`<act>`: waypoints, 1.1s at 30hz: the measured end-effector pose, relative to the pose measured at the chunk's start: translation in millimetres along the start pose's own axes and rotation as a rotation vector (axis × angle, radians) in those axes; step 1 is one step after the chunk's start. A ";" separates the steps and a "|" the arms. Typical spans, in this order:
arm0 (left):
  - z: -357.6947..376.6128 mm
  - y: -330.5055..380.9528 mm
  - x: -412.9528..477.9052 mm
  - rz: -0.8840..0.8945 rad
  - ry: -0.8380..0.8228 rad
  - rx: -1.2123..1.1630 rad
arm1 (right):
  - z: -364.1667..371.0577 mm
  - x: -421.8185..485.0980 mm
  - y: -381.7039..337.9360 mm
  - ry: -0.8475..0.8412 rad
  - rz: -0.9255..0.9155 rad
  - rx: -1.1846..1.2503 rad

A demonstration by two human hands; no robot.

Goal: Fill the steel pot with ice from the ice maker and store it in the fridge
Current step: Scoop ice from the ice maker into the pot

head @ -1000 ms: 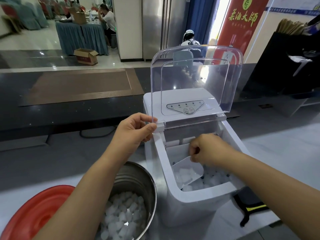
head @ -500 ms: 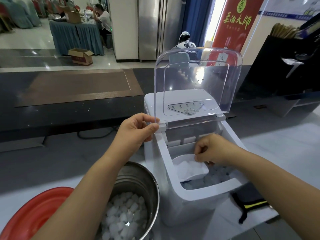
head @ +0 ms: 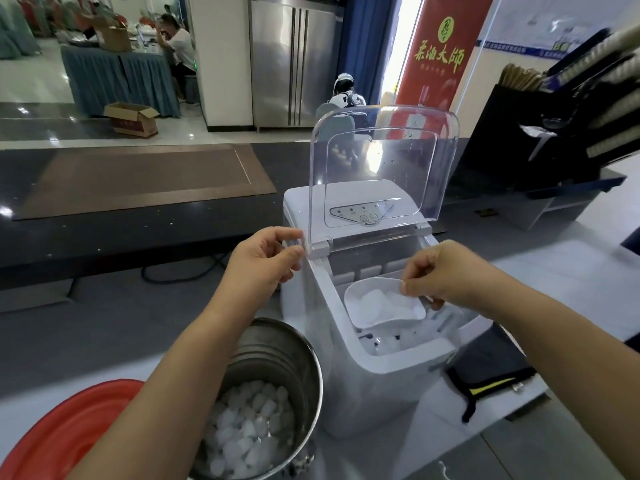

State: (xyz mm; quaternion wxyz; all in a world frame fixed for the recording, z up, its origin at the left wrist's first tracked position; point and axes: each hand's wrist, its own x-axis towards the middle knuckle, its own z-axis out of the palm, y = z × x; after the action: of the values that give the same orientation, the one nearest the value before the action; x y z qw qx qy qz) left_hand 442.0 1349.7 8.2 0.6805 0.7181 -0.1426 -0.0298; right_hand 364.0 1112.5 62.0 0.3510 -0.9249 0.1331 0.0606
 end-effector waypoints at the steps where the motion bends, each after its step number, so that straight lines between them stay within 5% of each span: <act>1: -3.4 -0.6 -1.5 -0.005 0.011 -0.004 | -0.3 -3.4 -3.4 0.010 -0.001 0.016; 16: -67.9 2.0 -38.2 -0.003 0.057 0.041 | 65.6 -59.8 -69.6 0.002 -0.001 -0.025; 33: -122.3 -4.2 -56.0 0.002 0.091 0.032 | 200.8 -39.2 -94.3 -0.049 -0.068 -0.559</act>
State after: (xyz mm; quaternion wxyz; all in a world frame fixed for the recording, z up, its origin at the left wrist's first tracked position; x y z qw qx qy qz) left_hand 418.1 1482.0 4.4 0.6747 0.7295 -0.1125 0.0059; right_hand 350.0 1321.8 -20.1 0.0874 -0.9880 0.0716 0.1053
